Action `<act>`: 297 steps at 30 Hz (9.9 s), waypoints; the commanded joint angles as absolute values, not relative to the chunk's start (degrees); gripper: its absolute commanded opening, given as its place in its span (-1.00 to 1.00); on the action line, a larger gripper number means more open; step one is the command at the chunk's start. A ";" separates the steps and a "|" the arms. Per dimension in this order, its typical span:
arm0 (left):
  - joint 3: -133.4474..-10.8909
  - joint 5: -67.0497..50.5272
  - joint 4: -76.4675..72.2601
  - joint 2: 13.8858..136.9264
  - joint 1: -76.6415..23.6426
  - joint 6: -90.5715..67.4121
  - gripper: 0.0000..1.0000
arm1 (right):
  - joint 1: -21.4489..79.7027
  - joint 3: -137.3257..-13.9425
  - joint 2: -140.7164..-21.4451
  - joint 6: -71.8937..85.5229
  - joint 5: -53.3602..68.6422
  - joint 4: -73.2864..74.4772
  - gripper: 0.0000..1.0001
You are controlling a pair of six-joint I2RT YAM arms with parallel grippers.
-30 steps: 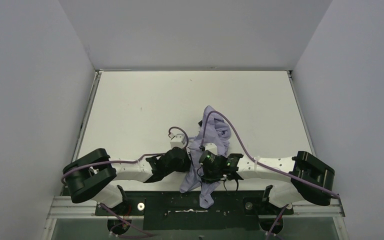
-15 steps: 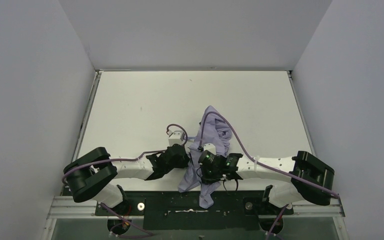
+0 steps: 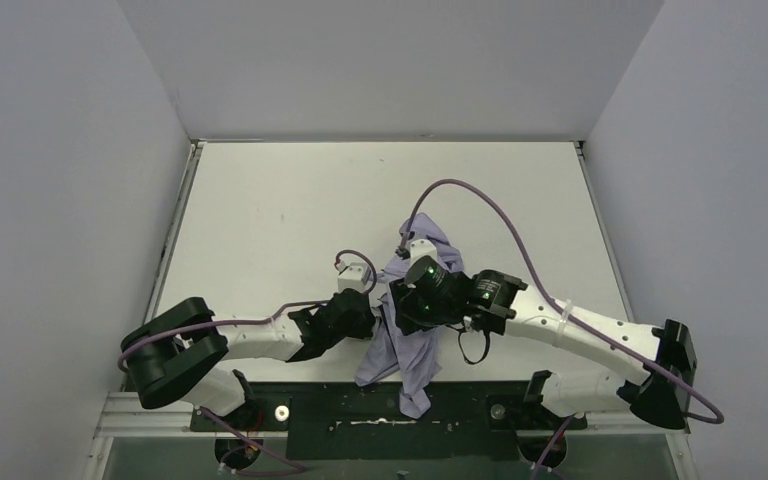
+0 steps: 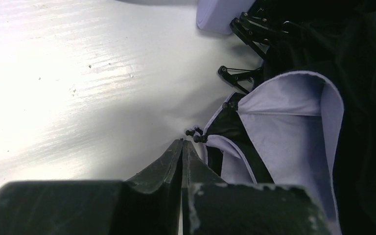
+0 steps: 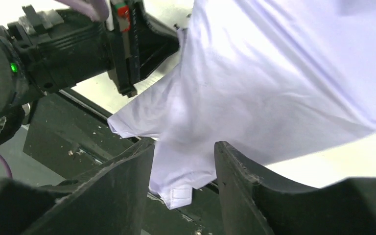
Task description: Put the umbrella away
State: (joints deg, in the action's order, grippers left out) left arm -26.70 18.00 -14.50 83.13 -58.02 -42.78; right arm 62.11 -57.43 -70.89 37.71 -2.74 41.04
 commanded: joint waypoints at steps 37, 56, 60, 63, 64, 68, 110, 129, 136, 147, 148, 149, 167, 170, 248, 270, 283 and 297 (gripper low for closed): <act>-28.93 15.18 -12.07 86.42 -59.68 -39.90 -1.00 | 21.66 -91.87 -115.74 13.43 5.74 41.11 -0.64; -34.07 20.08 -6.94 90.54 -58.90 -41.92 -1.00 | 30.80 -76.14 -109.12 12.84 17.80 39.03 -0.95; -36.65 21.03 -5.41 92.53 -58.00 -42.19 -1.00 | 32.81 -73.57 -108.53 12.06 20.21 37.56 -1.00; -37.72 21.30 -5.32 93.36 -57.42 -42.19 -1.00 | 34.15 -71.95 -107.59 12.05 21.45 36.49 -1.00; -38.09 21.34 -5.30 93.74 -57.23 -42.12 -1.00 | 34.52 -71.83 -107.32 12.04 21.59 36.40 -1.00; -39.71 21.06 -5.00 95.42 -56.55 -42.10 -1.00 | 36.18 -71.89 -106.49 12.10 22.36 36.80 -1.00; -34.19 18.05 3.32 80.92 -52.60 -37.16 -1.00 | 46.90 -37.92 -62.40 59.93 -3.89 39.92 -0.54; -36.38 10.81 0.81 84.34 -50.92 -34.76 -1.00 | 31.85 -47.39 -83.96 45.73 7.51 19.22 -0.63; -40.66 10.57 0.80 87.29 -46.18 -32.43 -1.00 | 27.86 -57.77 -92.54 36.68 6.76 21.26 -0.64; -33.59 8.80 5.99 76.82 -43.96 -33.37 -0.87 | 22.42 -43.77 -72.69 30.70 10.27 23.67 -0.12; -31.98 8.47 6.86 74.64 -43.95 -34.18 -0.84 | 22.89 -41.12 -69.45 31.40 12.87 23.02 -0.08; -30.33 8.20 7.75 72.25 -44.02 -34.99 -0.81 | 23.45 -38.46 -65.97 32.48 14.58 22.29 -0.04; -11.02 -12.33 -3.60 43.41 -47.08 -38.89 0.52 | 53.50 -16.40 -56.06 49.62 11.91 -11.95 0.36; -10.26 -11.90 -5.11 46.89 -47.21 -39.29 0.53 | 55.15 -16.92 -60.95 50.79 8.82 -14.82 0.30; -38.06 -1.11 14.35 45.80 -56.28 -39.64 0.38 | 55.63 -31.76 -36.76 45.99 -6.57 38.44 -0.06; -42.62 2.37 1.64 68.80 -60.13 -46.85 0.55 | 55.64 -32.66 -34.76 48.82 -10.63 36.79 -0.01; -42.47 -1.63 4.43 67.22 -58.71 -41.43 -0.82 | 55.68 -35.22 -36.14 46.82 -10.81 36.50 -0.01; -28.65 -6.48 -6.35 68.24 -61.81 -40.19 -1.00 | 55.64 -38.38 -51.43 45.29 2.59 13.16 -0.63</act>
State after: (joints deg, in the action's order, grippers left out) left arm -30.63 -4.67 2.17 67.20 -60.31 -40.23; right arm 55.59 -36.62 -46.02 44.75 -2.70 26.17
